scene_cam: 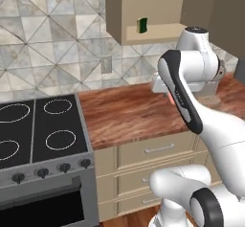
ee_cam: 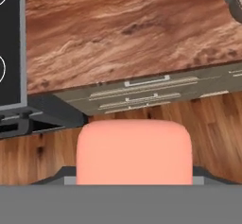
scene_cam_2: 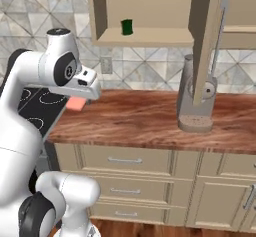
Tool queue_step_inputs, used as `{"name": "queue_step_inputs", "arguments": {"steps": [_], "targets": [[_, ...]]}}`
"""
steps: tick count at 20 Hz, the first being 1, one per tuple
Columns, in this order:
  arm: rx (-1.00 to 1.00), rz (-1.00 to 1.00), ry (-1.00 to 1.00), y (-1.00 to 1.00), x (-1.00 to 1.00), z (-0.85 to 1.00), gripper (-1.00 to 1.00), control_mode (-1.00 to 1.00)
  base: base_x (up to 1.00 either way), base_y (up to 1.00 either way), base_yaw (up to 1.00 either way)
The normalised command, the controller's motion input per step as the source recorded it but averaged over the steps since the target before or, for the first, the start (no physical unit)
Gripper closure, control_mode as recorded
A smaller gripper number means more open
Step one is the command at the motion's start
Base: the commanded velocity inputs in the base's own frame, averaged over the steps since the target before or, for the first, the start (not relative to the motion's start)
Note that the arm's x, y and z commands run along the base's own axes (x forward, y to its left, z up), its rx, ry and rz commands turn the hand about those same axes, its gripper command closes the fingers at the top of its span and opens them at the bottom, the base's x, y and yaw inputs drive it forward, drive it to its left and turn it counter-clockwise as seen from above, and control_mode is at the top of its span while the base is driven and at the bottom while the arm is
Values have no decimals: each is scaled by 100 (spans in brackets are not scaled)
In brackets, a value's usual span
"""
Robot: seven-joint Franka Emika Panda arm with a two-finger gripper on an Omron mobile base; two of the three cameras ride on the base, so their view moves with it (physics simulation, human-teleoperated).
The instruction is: Pick up the bar soap and sponge from the sink, and place them back in the cabinet, and close the cabinet door.
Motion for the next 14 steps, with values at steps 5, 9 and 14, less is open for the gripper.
{"name": "queue_step_inputs", "arguments": {"steps": [5, 9, 14], "targets": [[0, 0, 0, 0, 0, 0, 100, 100, 8, -36, 25], [0, 0, 0, 0, 0, 0, 100, 100, 41, -56, 16], [0, 0, 0, 0, 0, 0, 100, 100, 49, -41, 4]]}}
